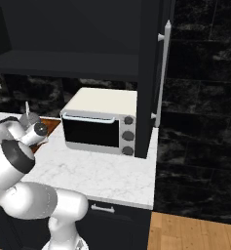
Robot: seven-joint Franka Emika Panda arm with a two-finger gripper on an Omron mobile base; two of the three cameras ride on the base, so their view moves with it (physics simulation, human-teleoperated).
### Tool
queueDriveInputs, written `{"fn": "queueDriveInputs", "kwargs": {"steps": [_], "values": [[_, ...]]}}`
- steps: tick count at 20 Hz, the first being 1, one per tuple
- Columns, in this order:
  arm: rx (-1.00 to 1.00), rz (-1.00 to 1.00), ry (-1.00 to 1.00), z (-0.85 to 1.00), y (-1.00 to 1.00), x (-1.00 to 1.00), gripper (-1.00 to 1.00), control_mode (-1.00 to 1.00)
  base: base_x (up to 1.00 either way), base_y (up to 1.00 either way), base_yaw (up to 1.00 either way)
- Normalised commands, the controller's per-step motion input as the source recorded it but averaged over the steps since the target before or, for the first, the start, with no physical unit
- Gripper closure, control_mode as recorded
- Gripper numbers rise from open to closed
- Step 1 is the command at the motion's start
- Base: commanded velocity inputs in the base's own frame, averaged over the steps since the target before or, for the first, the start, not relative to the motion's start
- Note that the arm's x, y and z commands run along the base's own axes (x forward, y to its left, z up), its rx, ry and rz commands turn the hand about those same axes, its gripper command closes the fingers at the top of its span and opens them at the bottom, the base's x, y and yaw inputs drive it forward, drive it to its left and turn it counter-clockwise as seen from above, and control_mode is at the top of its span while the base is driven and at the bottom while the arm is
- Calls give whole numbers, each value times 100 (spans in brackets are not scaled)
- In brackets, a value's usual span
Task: Pick the kettle from the counter and place it on the tray. Then pick the mug from the cabinet and place it on the tray. Then close the cabinet doors.
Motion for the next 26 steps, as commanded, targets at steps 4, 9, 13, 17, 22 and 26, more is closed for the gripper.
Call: {"fn": "queueDriveInputs", "kwargs": {"steps": [4, 9, 13, 17, 22, 26], "values": [[0, 0, 0, -16, 0, 16, 100, -100, 0, 0, 0], [0, 0, 0, -16, 0, 17, 100, -100, 0, 0, 0], [0, 0, 0, -21, 0, 19, 100, -100, 0, 0, 0], [-2, 0, 0, -26, 0, 15, 100, -100, 0, 0, 0], [-3, 0, -4, -25, 1, 9, 100, -100, 0, 0, 0], [-2, -1, -7, -14, 7, 2, 100, -100, 0, 0, 0]]}}
